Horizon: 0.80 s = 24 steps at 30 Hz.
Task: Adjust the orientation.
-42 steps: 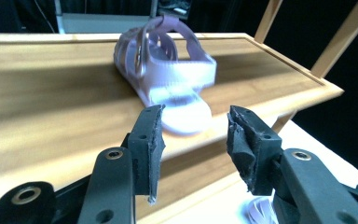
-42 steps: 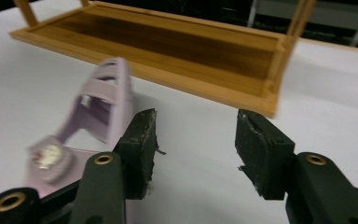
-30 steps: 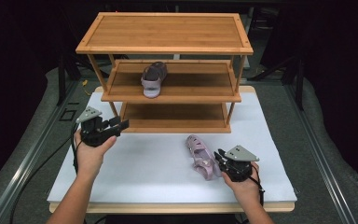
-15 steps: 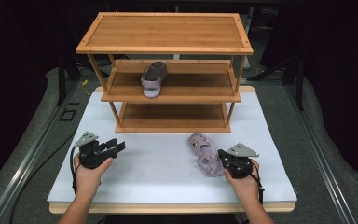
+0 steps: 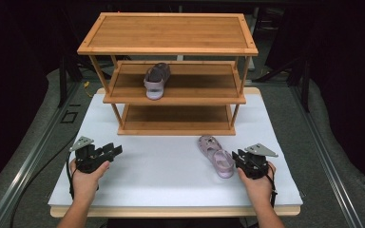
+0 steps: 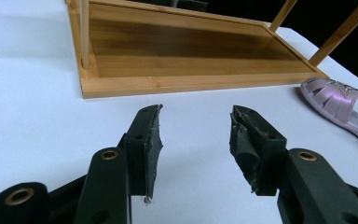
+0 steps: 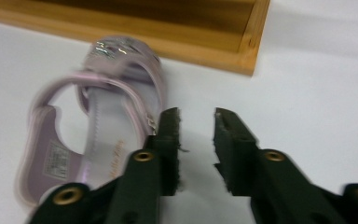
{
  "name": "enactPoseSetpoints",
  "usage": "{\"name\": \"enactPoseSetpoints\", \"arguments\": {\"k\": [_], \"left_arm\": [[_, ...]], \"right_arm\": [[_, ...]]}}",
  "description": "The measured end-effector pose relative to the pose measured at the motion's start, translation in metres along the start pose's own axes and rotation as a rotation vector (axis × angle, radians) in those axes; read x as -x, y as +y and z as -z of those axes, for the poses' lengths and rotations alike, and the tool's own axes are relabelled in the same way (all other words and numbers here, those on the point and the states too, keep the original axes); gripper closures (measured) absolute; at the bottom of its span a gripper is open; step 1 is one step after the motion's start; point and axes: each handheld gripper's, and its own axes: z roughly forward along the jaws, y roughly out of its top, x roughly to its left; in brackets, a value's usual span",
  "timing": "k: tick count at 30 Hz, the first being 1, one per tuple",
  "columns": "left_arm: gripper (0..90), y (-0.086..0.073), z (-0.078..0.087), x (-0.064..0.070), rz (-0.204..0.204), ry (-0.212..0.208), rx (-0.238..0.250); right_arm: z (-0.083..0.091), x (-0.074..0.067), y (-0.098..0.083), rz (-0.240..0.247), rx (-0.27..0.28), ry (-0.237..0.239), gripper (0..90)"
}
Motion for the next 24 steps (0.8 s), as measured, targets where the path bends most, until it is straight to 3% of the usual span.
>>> {"name": "enactPoseSetpoints", "arguments": {"k": [3,6,7,8,9,10,11,12,13,14,15,16,20,22,24], "left_arm": [[52.4,0.001,0.001,0.0,-0.002,-0.005,0.0],[52.0,0.002,0.002,0.0,-0.002,-0.004,0.005],[52.0,0.002,0.003,-0.001,-0.001,-0.005,0.005],[52.0,0.001,0.003,-0.003,0.0,0.0,0.007],[52.1,0.001,0.003,-0.003,0.0,0.0,0.007],[52.1,-0.001,0.002,-0.004,-0.006,0.011,-0.011],[52.1,-0.002,0.002,-0.005,-0.006,0.016,-0.014],[52.2,-0.002,0.002,-0.005,-0.006,0.016,-0.014],[52.2,-0.002,0.002,-0.005,-0.004,0.015,-0.014],[52.2,-0.001,0.002,-0.006,-0.007,0.012,-0.012],[52.1,-0.001,0.002,-0.006,-0.007,0.012,-0.012],[52.1,-0.001,0.003,-0.006,-0.007,0.013,-0.011],[52.0,-0.001,0.002,-0.006,-0.014,0.023,-0.024],[52.0,-0.003,0.0,-0.006,-0.019,0.022,-0.035],[52.0,-0.003,0.0,-0.005,-0.021,0.023,-0.036]], "right_arm": [[0.007,0.0,0.007,-0.001,0.02,0.012,66.0],[0.009,-0.002,0.015,0.01,-0.006,0.043,63.9],[0.01,-0.003,0.017,0.007,-0.012,0.065,64.7],[0.011,-0.007,0.025,0.01,-0.042,0.144,65.2],[0.011,-0.007,0.025,0.01,-0.042,0.144,65.2],[0.01,-0.011,0.031,0.01,-0.069,0.185,66.4],[0.009,-0.012,0.033,0.019,-0.087,0.194,66.8],[0.009,-0.012,0.033,0.019,-0.087,0.194,66.8],[0.006,-0.019,0.039,0.067,-0.144,0.148,66.8],[0.005,-0.02,0.041,0.087,-0.155,0.131,66.9],[0.005,-0.02,0.041,0.087,-0.155,0.131,66.9],[-0.001,-0.021,0.047,0.114,-0.206,0.13,67.0],[-0.01,-0.02,0.051,0.145,-0.262,0.113,65.7],[-0.011,-0.017,0.053,0.132,-0.277,0.125,65.1],[-0.01,-0.015,0.055,0.137,-0.287,0.109,64.7]]}}
